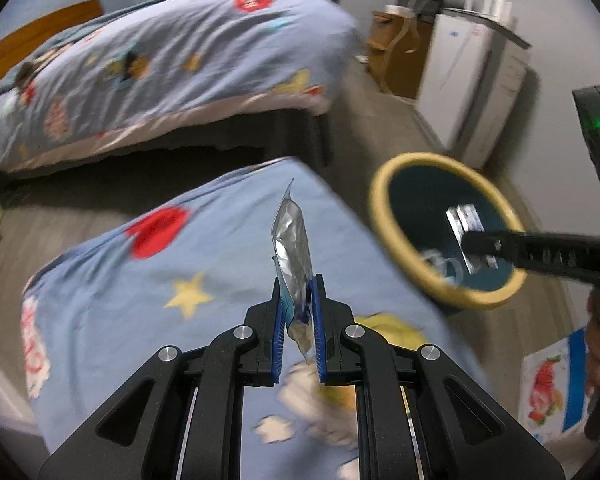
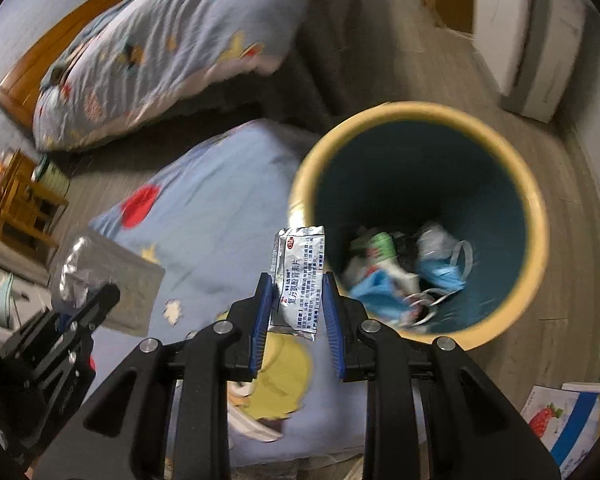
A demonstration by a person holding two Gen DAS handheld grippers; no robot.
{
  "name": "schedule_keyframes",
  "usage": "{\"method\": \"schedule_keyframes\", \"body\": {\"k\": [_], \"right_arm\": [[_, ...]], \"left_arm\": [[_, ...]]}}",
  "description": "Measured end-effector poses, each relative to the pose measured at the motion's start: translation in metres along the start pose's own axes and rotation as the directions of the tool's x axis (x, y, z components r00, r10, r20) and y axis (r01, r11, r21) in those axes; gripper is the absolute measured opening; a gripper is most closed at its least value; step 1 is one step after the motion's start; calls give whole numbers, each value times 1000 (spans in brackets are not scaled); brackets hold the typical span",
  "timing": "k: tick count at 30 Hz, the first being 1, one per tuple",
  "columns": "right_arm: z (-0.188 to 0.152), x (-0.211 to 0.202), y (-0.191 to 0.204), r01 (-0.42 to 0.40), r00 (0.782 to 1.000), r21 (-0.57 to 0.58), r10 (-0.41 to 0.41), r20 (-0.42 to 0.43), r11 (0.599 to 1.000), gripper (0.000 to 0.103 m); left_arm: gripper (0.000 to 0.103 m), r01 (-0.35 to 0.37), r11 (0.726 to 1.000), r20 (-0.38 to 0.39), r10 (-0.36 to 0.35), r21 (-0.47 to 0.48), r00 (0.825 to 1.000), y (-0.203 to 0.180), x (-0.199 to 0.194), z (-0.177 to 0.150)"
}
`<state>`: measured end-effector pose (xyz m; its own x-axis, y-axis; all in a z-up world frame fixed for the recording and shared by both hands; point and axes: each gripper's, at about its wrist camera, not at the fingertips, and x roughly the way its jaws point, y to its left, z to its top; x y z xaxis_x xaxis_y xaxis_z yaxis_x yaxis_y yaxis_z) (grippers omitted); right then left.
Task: Collect trash
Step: 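Carry the blister pack and sachet over the bin with both tools, then open both tools over the bin to drop the blister pack and sachet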
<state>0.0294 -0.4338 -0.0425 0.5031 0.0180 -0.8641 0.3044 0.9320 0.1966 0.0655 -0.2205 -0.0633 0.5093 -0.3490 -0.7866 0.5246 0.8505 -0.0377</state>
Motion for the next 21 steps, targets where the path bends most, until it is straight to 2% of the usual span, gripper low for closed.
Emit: {"method": "schedule_keyframes", "body": {"k": [4,7,11,15,21], "right_arm": [[26,-37,-42,9,997,8,-9,79,1000,25],[31,-46,-69,32,994,25,-34,106,999,25],[28,-30,-87,51,997,45,-53,59,998,25],[25,-10,-93,44,999,51,-44,-2,998,25],[24,9,-93,74,997,29,-73,-38,997,25]], "left_arm": [[14,62,994,28,-64,88,998,-33,-7,33],[14,113,986,32,-118,126,992,-52,-6,52],[14,145,967,-1,-148,210,989,-79,14,58],[14,202,967,-62,-194,157,979,-92,44,52],[14,221,954,-75,-210,201,975,-118,70,54]]}}
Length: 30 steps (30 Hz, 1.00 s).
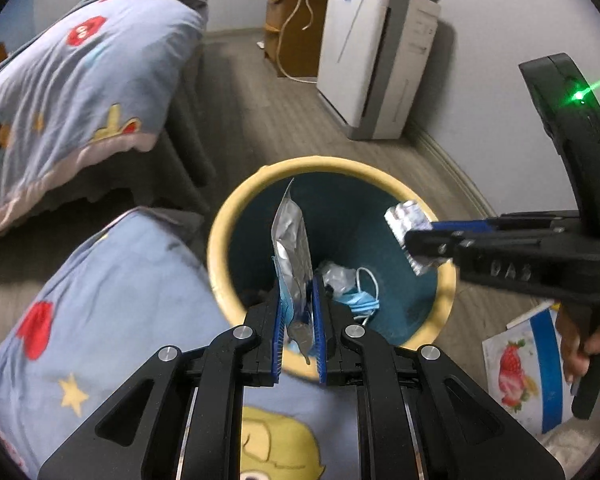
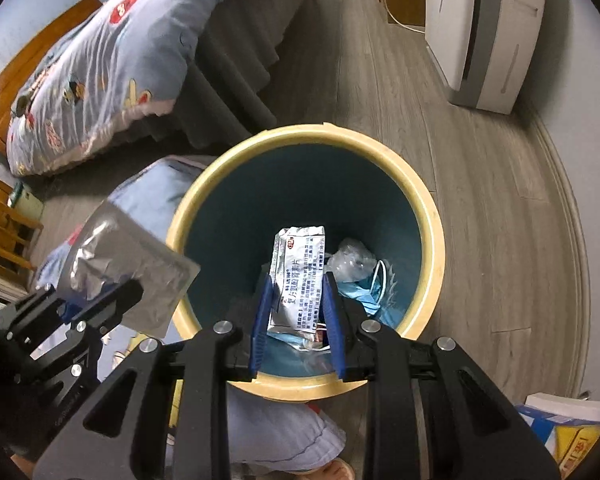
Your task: Collect trash
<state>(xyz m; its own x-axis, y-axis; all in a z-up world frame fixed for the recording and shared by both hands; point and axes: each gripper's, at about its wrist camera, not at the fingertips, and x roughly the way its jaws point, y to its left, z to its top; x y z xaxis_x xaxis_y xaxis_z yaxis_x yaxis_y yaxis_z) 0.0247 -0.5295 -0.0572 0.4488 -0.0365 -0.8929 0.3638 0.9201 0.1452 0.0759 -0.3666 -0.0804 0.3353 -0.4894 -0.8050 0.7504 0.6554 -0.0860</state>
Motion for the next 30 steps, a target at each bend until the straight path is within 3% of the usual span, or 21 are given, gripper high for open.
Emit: {"method": "schedule_keyframes", "body": {"k": [4,8,19,21,26,30], "right_arm": [[2,-1,-3,16,1000,-6,-16,27,1000,26],[4,-3,-8,22,998,10,-22,50,1000,35],[-2,-15,-6,38,998,5,-38,50,999,36],[-7,-25,-7,39,998,23,-40,58,999,46],[-25,-69,-10,44,988,68,-54,145,997,77],[-44,-97,-8,98,973,68,-110,202,993,96]], "left_arm": [[16,4,1000,4,-4,12,1000,-7,10,1],[33,-12,1000,10,12,15,1000,-6,15,3],[44,-27,999,28,28,-17,999,5,-12,-3],[53,-35,999,40,36,-24,999,7,-25,-5],[93,-67,997,82,69,-32,994,9,-62,-15],[98,-91,995,101,94,-31,991,7,-91,-28]]}}
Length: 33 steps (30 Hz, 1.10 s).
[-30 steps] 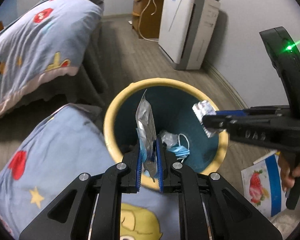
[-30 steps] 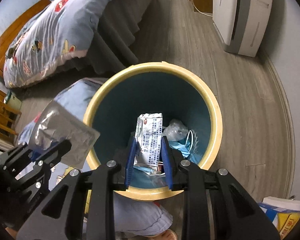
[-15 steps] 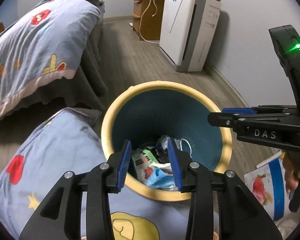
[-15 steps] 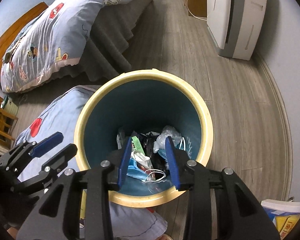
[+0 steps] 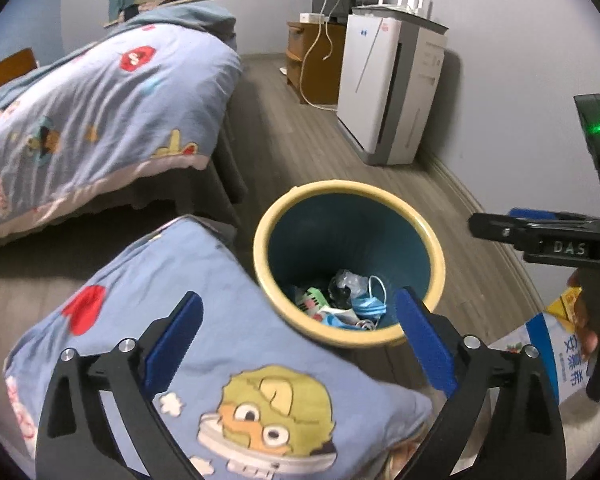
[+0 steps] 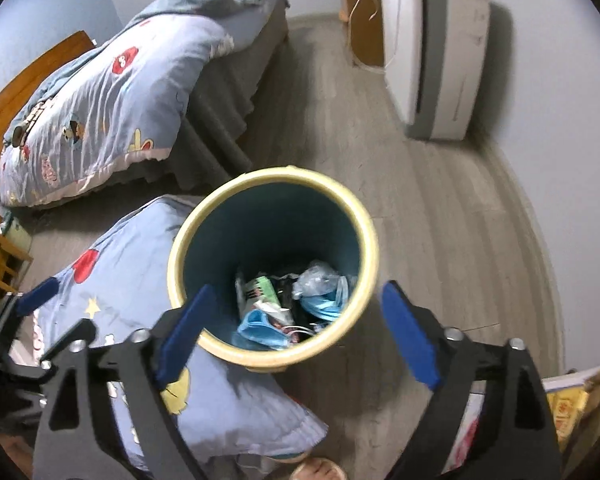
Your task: Collect trash
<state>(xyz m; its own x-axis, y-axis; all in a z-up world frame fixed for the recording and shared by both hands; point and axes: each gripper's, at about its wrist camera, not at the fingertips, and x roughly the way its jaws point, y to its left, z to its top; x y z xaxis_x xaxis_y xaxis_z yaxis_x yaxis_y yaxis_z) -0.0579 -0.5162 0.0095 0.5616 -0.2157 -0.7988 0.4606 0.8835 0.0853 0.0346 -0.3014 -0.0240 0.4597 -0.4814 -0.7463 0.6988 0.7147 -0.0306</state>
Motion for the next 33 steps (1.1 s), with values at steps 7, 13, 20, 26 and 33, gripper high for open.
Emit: {"method": "schedule_keyframes", "body": {"k": [7,13,20,26,33], "right_arm": [[-25,-36,-2,14,999,39,-16,50,999,97],[-35,-38,4,40,999,36,-41,30,999,97],[-33,-24,15,67,998,-9,-66,22,998,97],[-32,-19,16,69,997,-7,-69,24,998,97],[-31,-16,16,69,997,-3,-69,15,998,97]], "left_arm": [[98,-53,998,-3,53,-24,999,-6,-31,-12],[98,-94,995,-22,93,-39,995,-12,-29,-14],[98,-107,991,-32,105,-76,994,-8,-15,-13],[98,-128,992,-18,127,-21,992,-17,-10,-10],[98,-131,991,-11,131,14,991,-22,-9,-9]]}}
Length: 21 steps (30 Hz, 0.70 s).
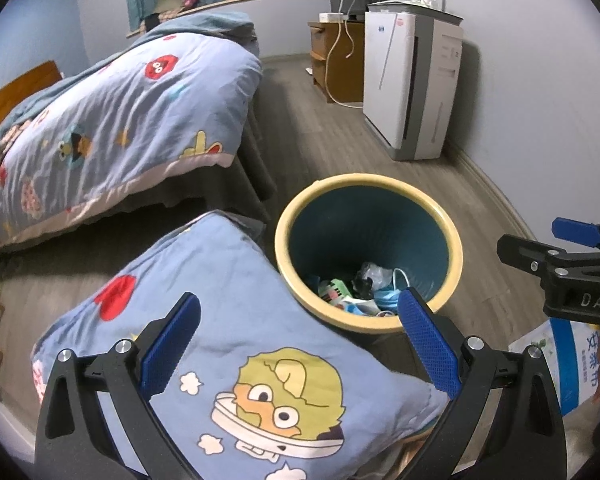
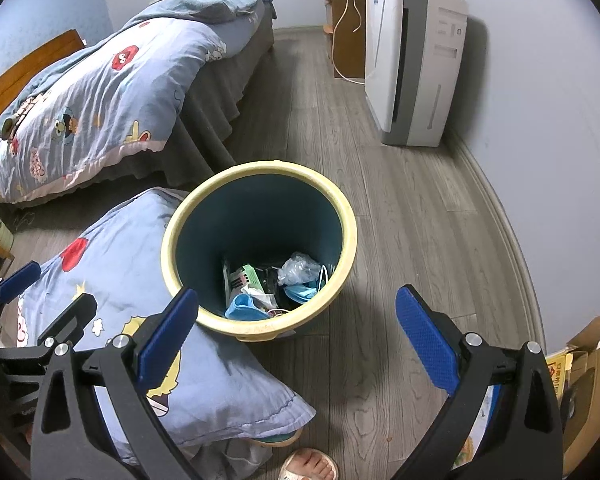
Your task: Collect trash
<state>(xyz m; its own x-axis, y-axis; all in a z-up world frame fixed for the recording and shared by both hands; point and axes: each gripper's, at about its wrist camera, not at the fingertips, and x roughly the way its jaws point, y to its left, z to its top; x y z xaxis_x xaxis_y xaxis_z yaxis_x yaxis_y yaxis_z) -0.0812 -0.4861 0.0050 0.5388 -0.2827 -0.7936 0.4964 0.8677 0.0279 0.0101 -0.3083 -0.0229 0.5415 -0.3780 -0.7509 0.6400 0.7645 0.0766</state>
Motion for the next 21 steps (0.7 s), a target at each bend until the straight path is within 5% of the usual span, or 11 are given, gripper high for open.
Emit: {"method": "schedule_keyframes", "body": {"k": [21], "right_arm": [[-1,1,1,3,1000,-3,-3,-4,1000,97]], "left_arm": [[98,19,1000,-5,-19,-1,1000,2,0,-3]]}}
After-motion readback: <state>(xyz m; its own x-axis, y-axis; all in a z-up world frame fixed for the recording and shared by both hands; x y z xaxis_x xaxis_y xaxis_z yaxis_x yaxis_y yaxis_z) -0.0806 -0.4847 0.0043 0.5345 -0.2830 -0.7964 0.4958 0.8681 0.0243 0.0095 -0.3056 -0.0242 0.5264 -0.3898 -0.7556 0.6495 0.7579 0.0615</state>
